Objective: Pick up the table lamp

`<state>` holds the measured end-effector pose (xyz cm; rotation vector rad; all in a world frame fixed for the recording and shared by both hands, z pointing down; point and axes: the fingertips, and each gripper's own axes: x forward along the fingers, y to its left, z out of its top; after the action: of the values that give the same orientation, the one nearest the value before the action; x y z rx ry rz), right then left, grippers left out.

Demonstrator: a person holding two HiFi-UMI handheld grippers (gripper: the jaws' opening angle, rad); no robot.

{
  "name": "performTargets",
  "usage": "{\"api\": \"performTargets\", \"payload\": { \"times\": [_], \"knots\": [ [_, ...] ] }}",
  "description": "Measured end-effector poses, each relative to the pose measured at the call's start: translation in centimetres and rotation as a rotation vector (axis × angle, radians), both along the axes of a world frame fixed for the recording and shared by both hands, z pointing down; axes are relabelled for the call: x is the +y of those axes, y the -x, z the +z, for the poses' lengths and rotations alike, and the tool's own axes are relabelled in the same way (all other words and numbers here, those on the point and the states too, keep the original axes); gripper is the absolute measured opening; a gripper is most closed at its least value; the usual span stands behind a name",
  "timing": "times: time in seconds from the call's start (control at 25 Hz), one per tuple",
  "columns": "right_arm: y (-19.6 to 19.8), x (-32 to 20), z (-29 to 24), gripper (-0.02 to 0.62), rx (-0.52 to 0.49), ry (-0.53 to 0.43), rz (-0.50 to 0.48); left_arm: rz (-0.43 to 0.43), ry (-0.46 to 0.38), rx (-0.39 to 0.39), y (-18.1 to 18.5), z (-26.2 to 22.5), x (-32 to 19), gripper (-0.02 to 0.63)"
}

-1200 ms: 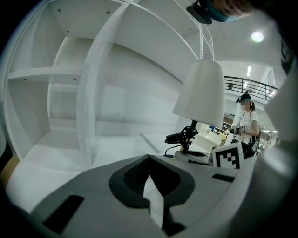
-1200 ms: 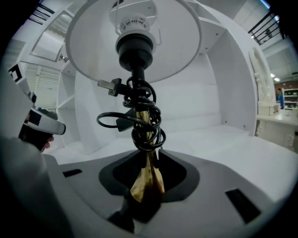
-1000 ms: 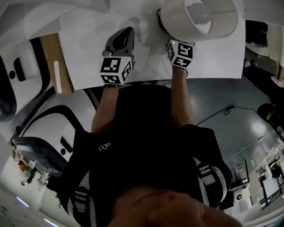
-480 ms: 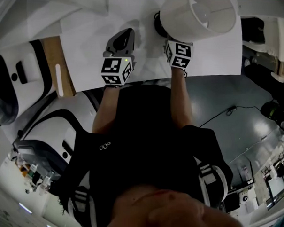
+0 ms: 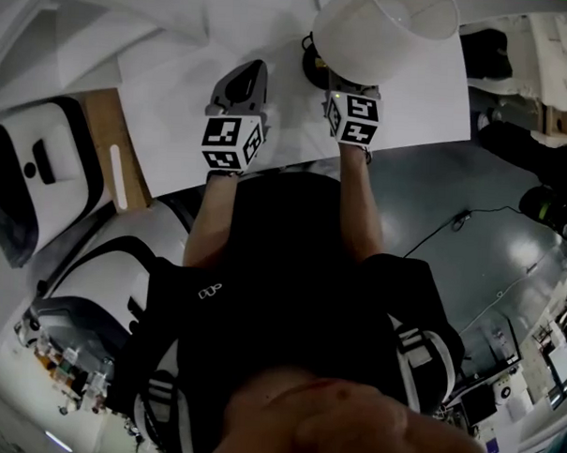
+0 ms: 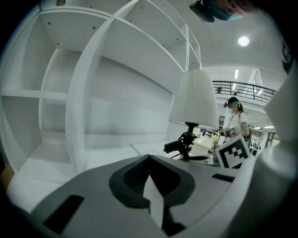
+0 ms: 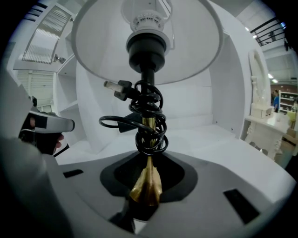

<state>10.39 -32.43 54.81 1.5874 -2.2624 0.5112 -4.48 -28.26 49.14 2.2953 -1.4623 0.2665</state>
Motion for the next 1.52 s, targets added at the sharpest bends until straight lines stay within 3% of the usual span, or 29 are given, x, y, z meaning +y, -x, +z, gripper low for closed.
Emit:
{"api": "performTargets", "payload": {
  "times": [0.48, 1.52],
  "knots": [
    [0.4, 2.2, -5.7, 0.106, 0.035, -0.046, -0.011, 0.038, -0.079, 0.052, -0.6, -3.1, 0.0, 0.009],
    [0.3, 3.8, -16.2, 0.104, -0.025, -0.124, -0.044, 0.086, -0.148, 0.136, -2.9, -7.1, 0.3, 0.009]
  ]
}}
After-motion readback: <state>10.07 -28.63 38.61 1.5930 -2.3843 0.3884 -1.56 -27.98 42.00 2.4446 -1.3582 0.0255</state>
